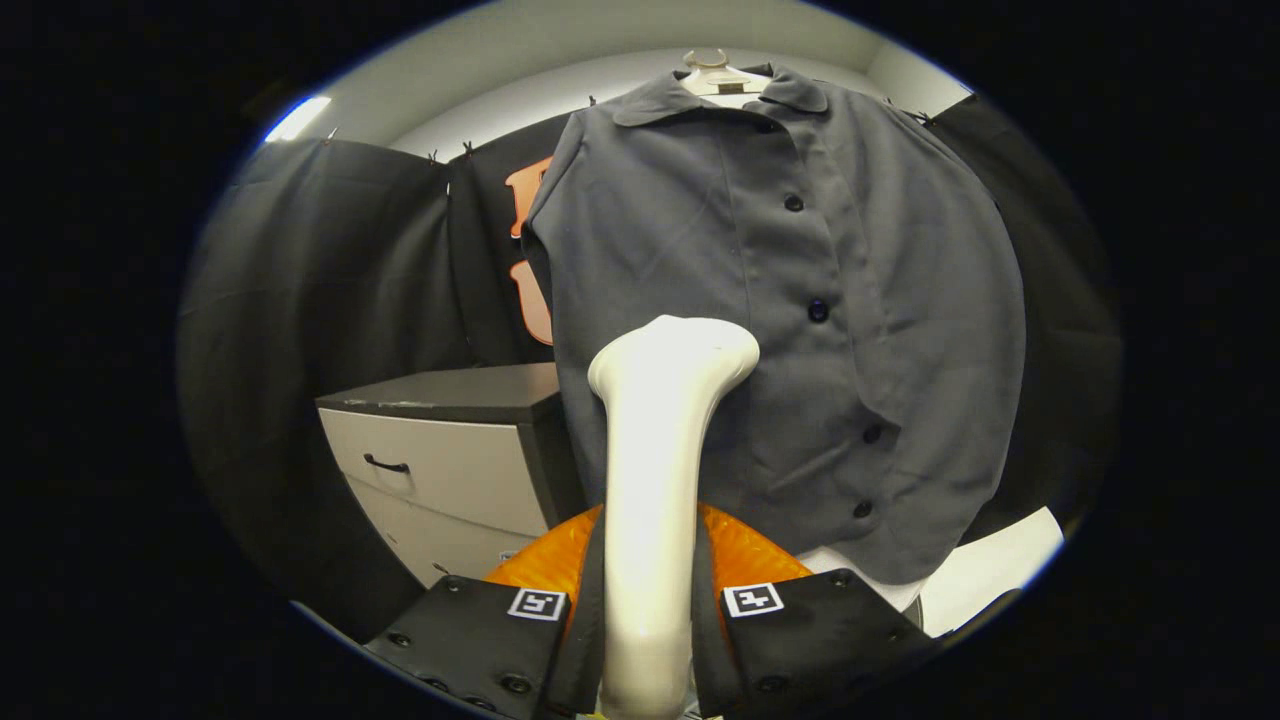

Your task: Iron the clothes twice with a garment steamer, once on the left side and once on the right side.

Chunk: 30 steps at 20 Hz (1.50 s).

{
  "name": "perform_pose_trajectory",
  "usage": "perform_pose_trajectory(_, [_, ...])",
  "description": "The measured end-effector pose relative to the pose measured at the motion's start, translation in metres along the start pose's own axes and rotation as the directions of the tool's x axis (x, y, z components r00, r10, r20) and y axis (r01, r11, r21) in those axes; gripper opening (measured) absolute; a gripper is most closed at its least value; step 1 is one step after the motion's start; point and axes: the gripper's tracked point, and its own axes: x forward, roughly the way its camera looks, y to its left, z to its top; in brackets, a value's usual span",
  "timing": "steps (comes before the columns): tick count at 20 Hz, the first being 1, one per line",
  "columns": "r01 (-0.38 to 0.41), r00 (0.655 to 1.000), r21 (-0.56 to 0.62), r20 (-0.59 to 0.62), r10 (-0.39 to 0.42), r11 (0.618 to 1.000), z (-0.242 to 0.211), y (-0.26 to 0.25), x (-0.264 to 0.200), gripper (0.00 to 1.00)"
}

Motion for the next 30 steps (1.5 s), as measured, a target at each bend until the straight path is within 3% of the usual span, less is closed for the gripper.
perform_pose_trajectory(5, [0.002,0.999,-0.004,-0.047,-0.002,1.000,-0.025,-0.003,0.001,0.44])
perform_pose_trajectory(12, [-0.029,0.999,-0.022,-0.029,0.029,0.999,-0.016,0.002,-0.028,0.43])
perform_pose_trajectory(19, [-0.044,0.995,0.005,0.086,0.044,0.999,0.053,-0.013,-0.069,0.43])
perform_pose_trajectory(24, [0.036,0.976,-0.016,0.215,-0.032,0.999,0.130,-0.056,-0.088,0.43])
perform_pose_trajectory(30, [0.126,0.954,0.008,0.275,-0.123,0.992,0.193,-0.119,-0.080,0.43])
